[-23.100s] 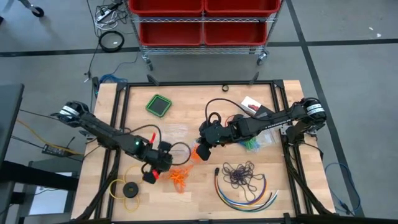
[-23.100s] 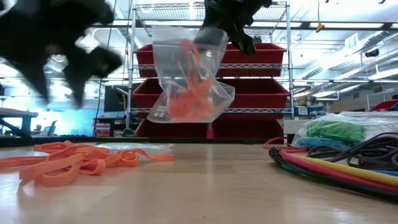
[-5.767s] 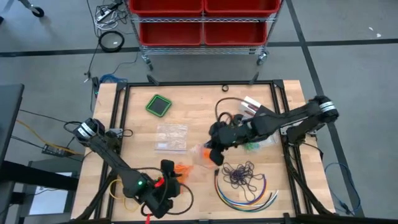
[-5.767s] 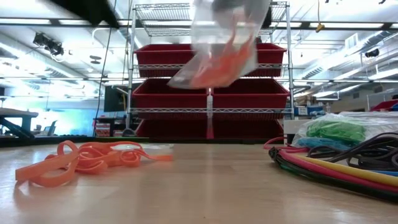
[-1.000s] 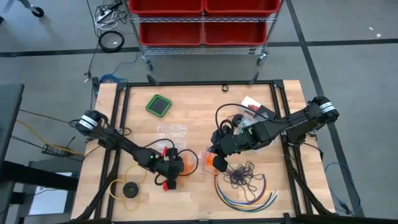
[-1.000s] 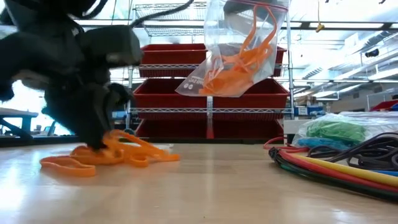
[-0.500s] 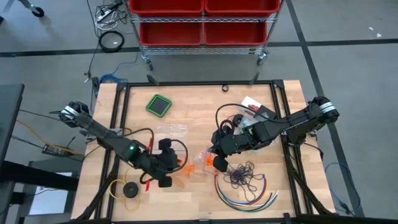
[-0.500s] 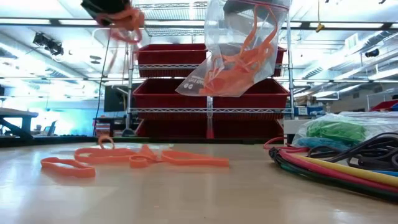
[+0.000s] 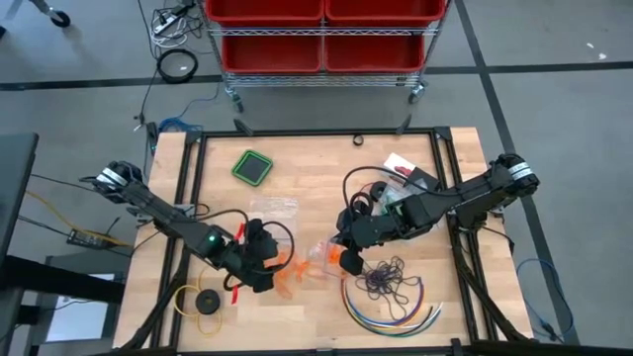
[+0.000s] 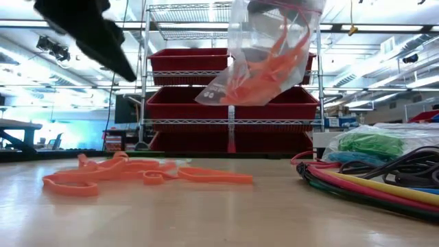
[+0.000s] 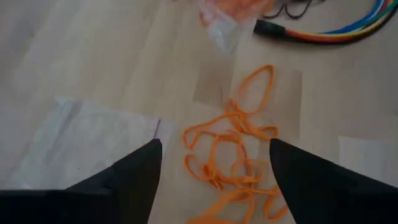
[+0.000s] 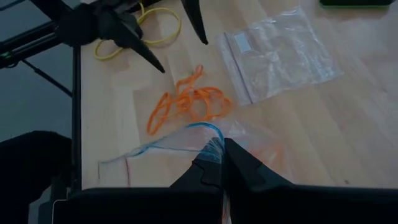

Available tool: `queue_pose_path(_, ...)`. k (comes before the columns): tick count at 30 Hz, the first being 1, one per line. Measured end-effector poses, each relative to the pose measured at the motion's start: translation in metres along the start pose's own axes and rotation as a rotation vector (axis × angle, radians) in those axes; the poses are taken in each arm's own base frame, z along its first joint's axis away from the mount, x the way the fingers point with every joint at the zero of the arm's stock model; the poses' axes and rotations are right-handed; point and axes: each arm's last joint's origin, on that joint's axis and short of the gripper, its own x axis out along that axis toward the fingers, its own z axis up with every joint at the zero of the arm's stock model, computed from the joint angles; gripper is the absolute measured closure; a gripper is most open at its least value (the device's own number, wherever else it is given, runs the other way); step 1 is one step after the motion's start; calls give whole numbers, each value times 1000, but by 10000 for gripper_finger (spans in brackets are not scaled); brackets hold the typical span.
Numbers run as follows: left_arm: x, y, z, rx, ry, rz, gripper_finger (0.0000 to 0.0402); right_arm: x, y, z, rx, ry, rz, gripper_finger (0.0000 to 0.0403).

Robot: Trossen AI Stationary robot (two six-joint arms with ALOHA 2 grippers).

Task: Sort rubber bands
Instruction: Put the orange rubber band into the transparent zip bag

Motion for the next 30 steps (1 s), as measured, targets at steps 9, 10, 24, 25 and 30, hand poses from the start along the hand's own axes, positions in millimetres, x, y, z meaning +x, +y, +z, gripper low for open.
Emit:
queue_pose_path(9, 27, 8, -43, -36, 79, -82, 134, 0, 0, 0, 1, -3, 2, 403)
queue_pose_path(10, 30, 9, -48, -38, 86, -91, 140, 0, 0, 0, 1, -2, 2, 403)
queue_pose_path(24, 51, 27, -96, -27, 116, -165, 199, 0, 0, 1, 3, -12, -6, 403)
queue_pose_path(25, 51, 26, -95, -21, 103, -190, 207, 0, 0, 1, 3, -12, -6, 403)
queue_pose_path(30, 50, 22, -89, 26, 38, -231, 290, 0, 0, 1, 3, -12, -6, 403)
